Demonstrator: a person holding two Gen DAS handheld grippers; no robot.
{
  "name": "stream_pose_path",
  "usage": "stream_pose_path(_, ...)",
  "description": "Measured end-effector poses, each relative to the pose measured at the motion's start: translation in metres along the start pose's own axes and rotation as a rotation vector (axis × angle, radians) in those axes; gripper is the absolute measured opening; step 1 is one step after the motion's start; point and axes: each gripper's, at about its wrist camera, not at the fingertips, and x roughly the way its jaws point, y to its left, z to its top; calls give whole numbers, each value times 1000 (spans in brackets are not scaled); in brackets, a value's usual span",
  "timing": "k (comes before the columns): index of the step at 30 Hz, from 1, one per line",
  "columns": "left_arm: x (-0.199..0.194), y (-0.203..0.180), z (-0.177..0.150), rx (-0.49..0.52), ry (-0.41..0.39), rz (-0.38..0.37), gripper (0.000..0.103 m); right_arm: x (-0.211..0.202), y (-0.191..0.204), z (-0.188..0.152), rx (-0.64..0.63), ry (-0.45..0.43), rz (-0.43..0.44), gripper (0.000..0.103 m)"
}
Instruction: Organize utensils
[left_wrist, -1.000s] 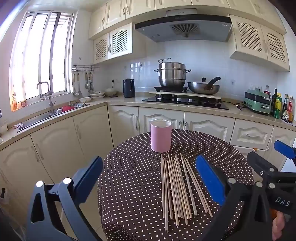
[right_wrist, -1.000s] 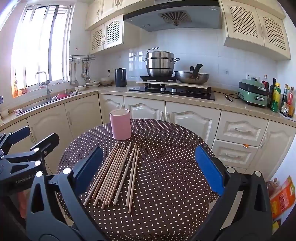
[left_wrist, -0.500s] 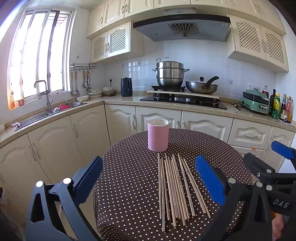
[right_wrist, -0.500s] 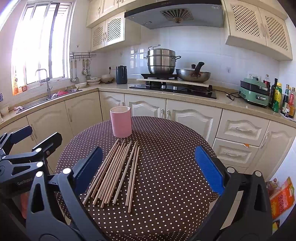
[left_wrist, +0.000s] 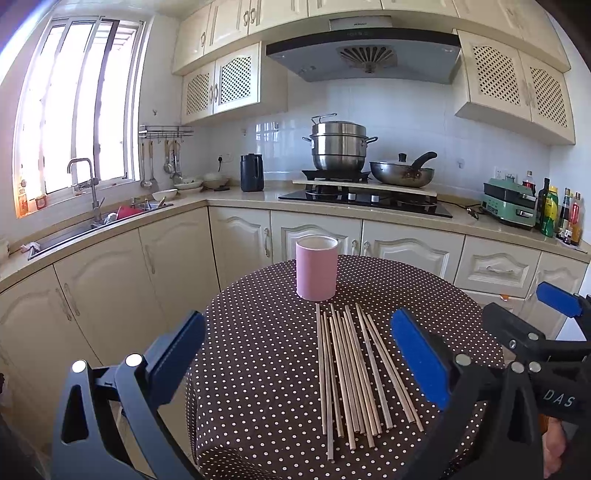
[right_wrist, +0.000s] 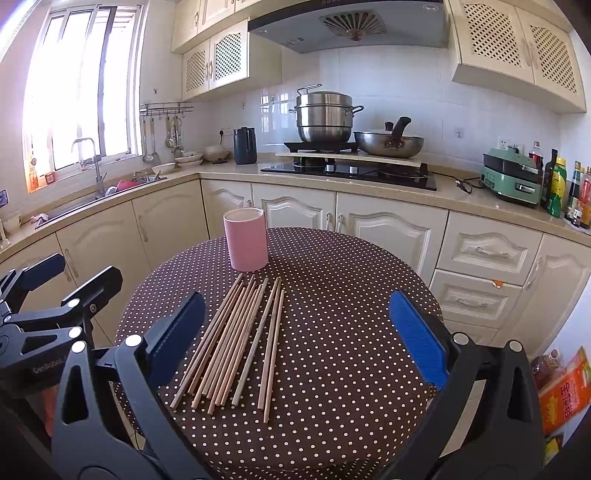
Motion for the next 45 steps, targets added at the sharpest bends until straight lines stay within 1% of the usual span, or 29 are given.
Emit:
stream_pose_path(11, 3, 11, 0, -35, 1, -14, 99, 6, 8, 2, -17, 30, -1, 98)
stream_pose_path(21, 6, 13, 0, -34, 7, -7, 99, 8, 11, 6, -16, 32, 3, 98)
stream_pose_path(27, 7, 16, -2, -40, 18, -23, 99, 9, 10, 9, 8, 47, 4, 98)
stream_pose_path(35, 9, 19, -1, -49, 16, -17, 99, 11, 14, 10, -6, 51, 12, 98)
stream_pose_path(39, 14, 20, -2, -50, 29, -17, 99, 16, 15, 9, -5, 64, 15, 98)
stream_pose_path(45, 24, 23, -4, -55, 47, -43, 99, 24, 14, 8, 6, 84, 19, 98)
